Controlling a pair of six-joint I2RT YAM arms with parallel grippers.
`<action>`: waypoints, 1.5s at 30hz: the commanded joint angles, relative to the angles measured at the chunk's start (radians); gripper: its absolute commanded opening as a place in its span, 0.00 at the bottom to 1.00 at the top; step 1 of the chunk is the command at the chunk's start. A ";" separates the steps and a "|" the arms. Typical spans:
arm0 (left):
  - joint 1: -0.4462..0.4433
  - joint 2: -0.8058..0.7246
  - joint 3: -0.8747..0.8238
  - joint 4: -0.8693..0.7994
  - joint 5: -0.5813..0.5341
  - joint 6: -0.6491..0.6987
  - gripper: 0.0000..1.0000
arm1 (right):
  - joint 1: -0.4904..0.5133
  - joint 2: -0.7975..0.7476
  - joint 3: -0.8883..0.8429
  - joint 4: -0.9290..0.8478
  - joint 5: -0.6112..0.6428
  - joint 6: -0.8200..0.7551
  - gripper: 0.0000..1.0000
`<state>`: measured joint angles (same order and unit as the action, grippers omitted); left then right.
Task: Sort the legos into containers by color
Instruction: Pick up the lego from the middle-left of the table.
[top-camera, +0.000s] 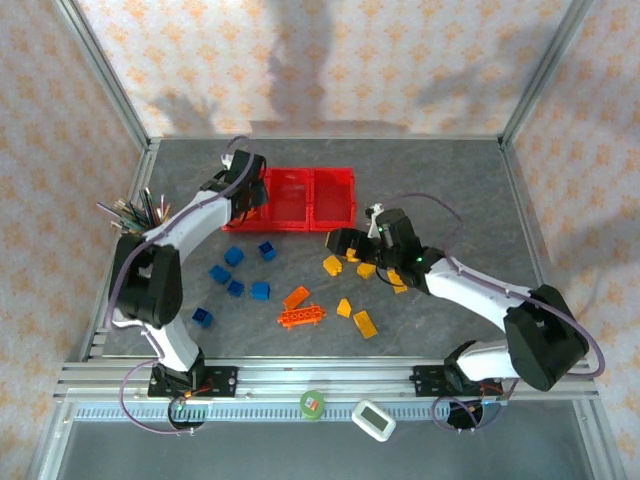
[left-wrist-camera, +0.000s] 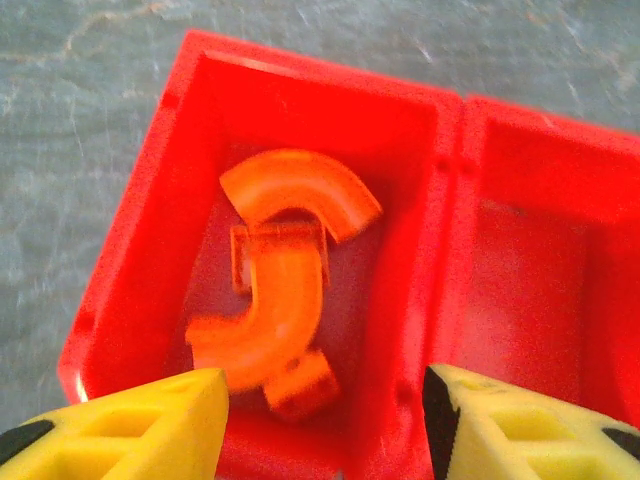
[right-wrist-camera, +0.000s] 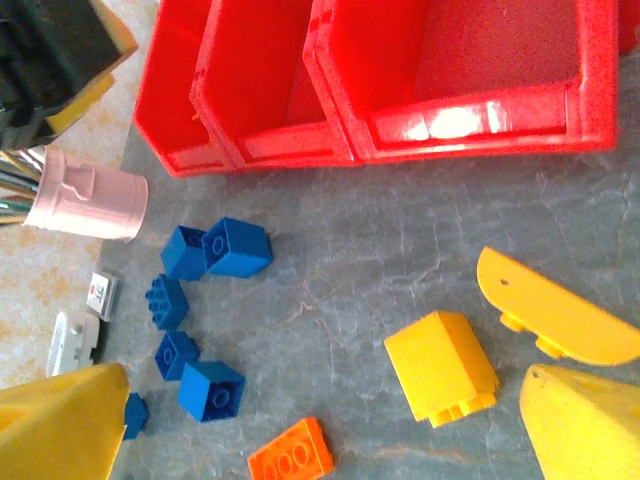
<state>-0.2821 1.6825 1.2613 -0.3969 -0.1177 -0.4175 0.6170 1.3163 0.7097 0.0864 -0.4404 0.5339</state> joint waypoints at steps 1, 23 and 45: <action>-0.081 -0.094 -0.102 -0.021 0.038 0.004 0.58 | 0.028 -0.039 -0.031 -0.085 0.036 -0.033 1.00; -0.515 -0.194 -0.366 -0.088 0.152 -0.072 0.74 | 0.069 -0.147 -0.228 -0.073 0.059 0.030 1.00; -0.520 -0.049 -0.398 -0.039 0.109 -0.086 0.77 | 0.069 -0.153 -0.234 -0.070 0.081 0.030 1.00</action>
<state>-0.8097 1.6325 0.8795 -0.4362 0.0349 -0.4820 0.6800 1.1694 0.4831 -0.0071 -0.3882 0.5545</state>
